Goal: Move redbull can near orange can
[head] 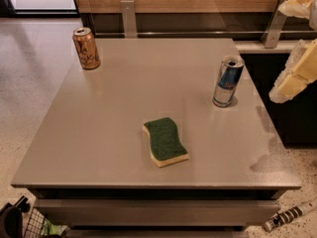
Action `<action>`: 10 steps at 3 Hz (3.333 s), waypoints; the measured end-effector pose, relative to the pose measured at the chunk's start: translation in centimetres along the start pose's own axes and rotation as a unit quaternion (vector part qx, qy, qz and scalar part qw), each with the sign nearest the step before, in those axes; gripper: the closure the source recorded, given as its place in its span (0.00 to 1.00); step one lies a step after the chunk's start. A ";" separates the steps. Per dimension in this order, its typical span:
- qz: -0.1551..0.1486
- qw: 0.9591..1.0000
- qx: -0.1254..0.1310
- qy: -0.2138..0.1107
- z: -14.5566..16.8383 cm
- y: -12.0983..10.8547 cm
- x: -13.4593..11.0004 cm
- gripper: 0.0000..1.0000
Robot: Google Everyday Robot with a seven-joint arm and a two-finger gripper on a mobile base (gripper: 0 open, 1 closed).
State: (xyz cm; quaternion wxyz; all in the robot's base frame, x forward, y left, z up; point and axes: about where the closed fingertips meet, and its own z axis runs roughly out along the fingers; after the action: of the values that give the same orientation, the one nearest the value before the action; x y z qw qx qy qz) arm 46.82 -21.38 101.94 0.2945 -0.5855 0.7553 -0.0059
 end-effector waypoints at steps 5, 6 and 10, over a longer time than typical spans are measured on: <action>0.112 0.943 -0.024 -0.311 6.1 -2.4 3.8 0.00; 0.118 0.921 -0.014 -0.371 7.8 -3.4 3.9 0.00; 0.182 0.889 -0.021 -0.419 14.4 -4.7 4.3 0.00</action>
Offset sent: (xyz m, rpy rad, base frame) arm 0.0234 -0.0282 -0.0151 0.4349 -0.0397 0.0178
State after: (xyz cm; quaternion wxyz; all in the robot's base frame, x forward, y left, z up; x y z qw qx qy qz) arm 56.80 -21.86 89.82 0.5667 -0.3919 0.6553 0.3096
